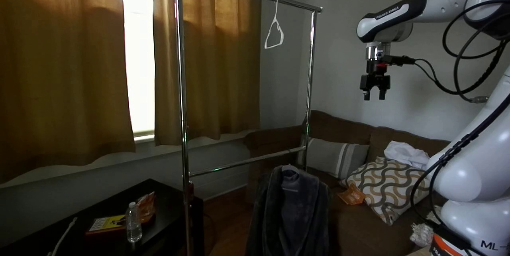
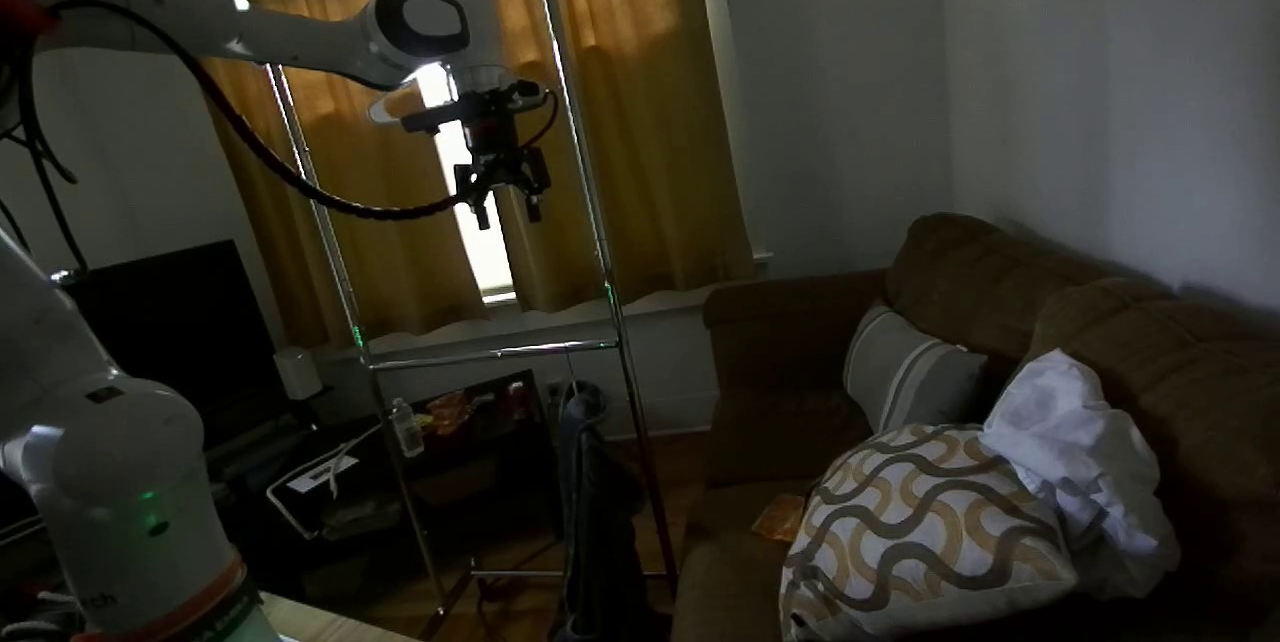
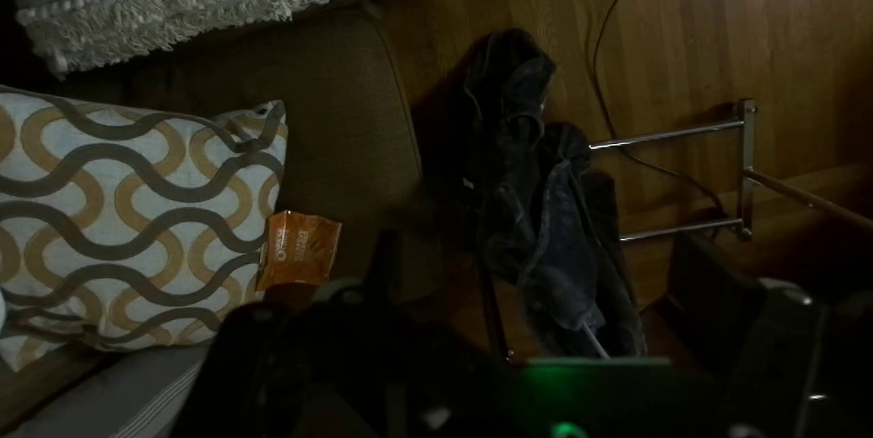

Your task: Move the coat hanger to the lower rack

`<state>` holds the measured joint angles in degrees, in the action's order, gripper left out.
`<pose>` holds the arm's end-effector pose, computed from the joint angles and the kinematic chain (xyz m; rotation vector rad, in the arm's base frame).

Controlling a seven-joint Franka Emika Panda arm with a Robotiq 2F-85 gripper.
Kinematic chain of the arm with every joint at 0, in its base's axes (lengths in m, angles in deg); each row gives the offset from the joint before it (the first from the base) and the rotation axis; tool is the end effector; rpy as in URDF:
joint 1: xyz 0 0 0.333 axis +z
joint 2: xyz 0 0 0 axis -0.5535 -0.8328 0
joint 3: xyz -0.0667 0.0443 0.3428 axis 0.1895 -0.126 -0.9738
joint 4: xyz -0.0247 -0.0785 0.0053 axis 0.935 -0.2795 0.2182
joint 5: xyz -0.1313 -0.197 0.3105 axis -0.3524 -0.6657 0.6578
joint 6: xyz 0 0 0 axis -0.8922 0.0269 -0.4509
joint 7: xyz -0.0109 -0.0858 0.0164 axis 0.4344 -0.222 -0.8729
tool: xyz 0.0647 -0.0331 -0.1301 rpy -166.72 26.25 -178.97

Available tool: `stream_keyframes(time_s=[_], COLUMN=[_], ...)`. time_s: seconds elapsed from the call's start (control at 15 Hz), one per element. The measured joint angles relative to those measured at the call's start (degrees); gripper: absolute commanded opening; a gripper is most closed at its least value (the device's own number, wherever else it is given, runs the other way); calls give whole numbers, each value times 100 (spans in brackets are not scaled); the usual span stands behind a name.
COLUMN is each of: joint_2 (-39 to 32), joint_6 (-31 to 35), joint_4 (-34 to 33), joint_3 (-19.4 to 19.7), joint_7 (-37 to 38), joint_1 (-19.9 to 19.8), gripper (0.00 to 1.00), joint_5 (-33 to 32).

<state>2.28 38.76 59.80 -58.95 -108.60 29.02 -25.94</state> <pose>0.4237 -0.1758 0.5806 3.1205 0.0855 -0.0946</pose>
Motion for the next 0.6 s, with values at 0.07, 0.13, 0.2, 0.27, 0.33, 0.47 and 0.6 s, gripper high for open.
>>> stream_keyframes(time_s=[0.07,0.13,0.2,0.27,0.33,0.47,0.6], joint_2=[-1,-3,-5,-8,-8,-8,-11], joint_6=[0,0,-2,-19,-26,-32,-32], joint_4=[-17,-47,-101,-175,-260,-465,-698], joint_3=[-12,-53,-144,-276,-441,-822,-1216], joint_7=[0,11,44,104,221,588,1009], joint_1=[-1,1,16,39,76,181,323], gripper=[100,100,100,100,100,100,100], joint_5=[0,1,1,1,0,-14,-50])
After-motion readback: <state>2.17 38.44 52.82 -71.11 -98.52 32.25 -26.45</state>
